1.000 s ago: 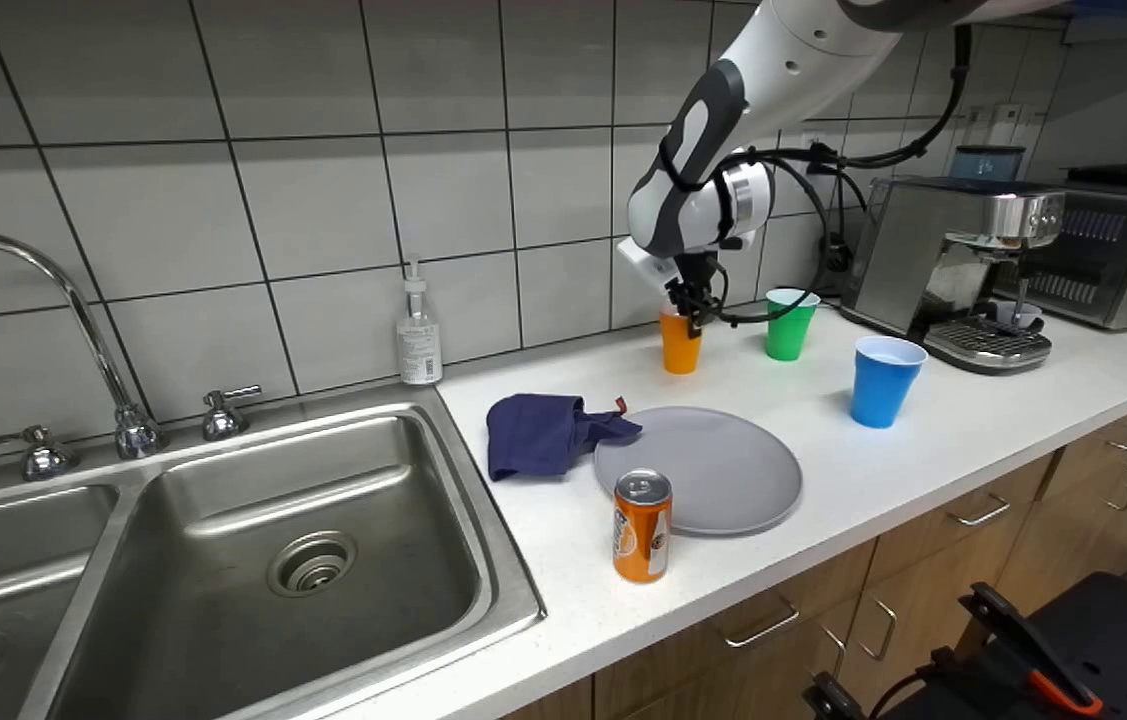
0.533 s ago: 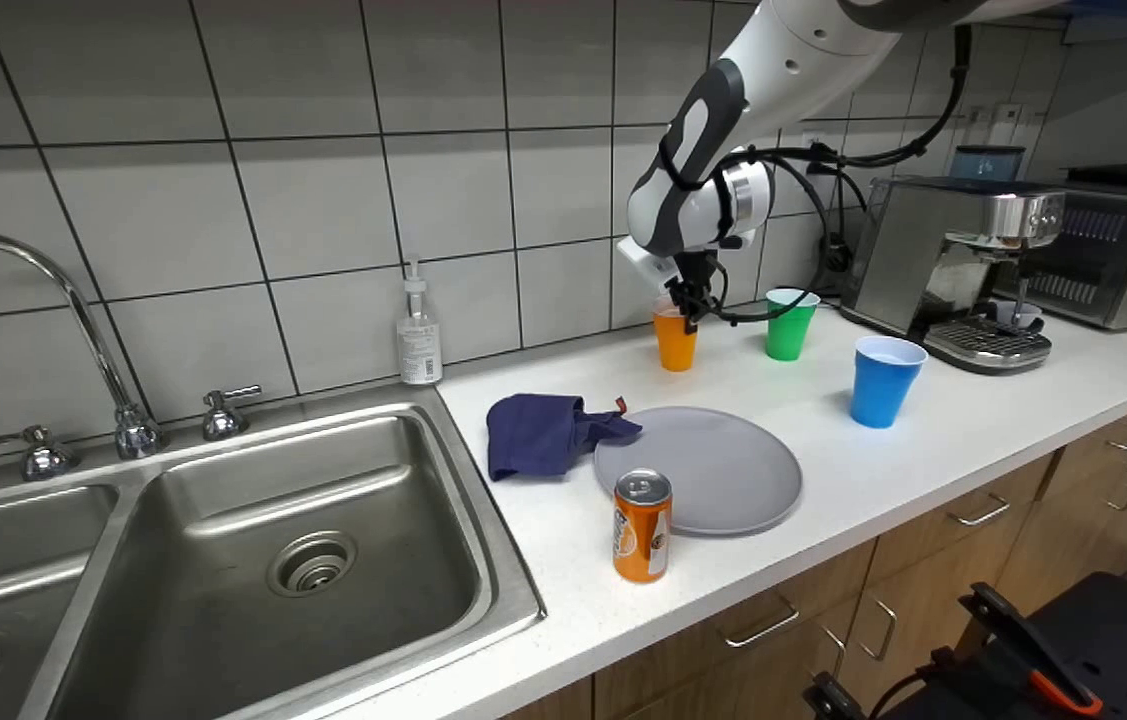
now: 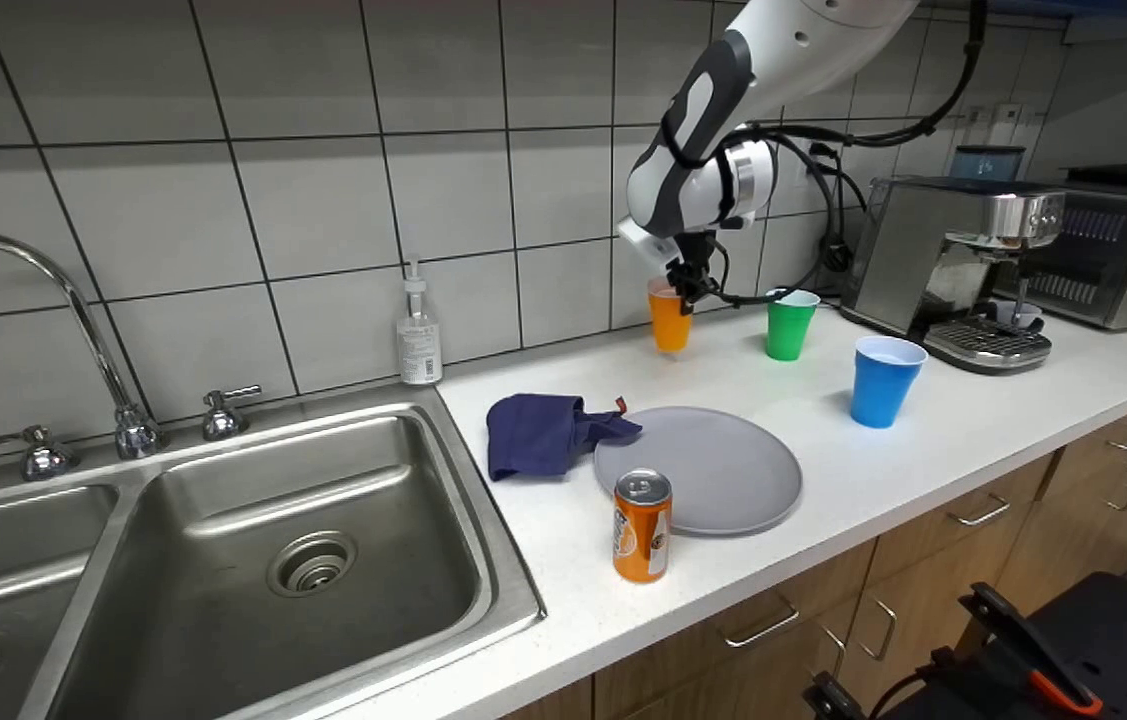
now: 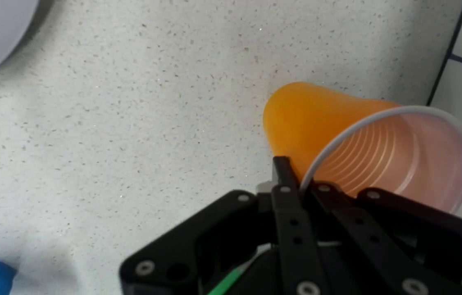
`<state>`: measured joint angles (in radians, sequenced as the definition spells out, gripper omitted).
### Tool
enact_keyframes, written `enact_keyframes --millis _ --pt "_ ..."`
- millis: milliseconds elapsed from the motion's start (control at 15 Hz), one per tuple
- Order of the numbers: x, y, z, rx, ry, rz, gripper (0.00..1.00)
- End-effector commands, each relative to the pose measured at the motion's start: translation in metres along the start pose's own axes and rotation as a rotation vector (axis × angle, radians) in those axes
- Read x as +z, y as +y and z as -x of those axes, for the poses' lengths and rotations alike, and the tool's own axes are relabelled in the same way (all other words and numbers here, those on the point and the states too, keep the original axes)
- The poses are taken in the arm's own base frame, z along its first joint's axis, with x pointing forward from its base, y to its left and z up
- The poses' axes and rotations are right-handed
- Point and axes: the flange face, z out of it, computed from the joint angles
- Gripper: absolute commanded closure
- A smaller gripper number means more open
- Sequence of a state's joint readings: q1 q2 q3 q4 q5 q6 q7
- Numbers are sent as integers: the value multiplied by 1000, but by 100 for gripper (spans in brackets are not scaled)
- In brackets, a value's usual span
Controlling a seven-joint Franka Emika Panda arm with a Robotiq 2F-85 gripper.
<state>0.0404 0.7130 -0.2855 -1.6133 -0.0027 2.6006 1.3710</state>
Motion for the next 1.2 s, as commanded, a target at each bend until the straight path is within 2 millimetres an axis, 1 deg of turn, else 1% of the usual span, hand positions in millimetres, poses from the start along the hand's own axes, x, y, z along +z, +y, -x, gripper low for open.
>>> enact_keyframes --millis 0,133,333,667,933,1133 --pt "-29 10 4 -61 -17 -35 99" --pt "-38 15 9 -95 -25 -44 99" --pt "-50 27 23 -161 -50 -54 99" --pt "-66 50 50 -266 -94 -57 99" --pt "-81 69 67 -355 -123 -64 99" --pt "-88 84 79 -438 -157 -59 99"
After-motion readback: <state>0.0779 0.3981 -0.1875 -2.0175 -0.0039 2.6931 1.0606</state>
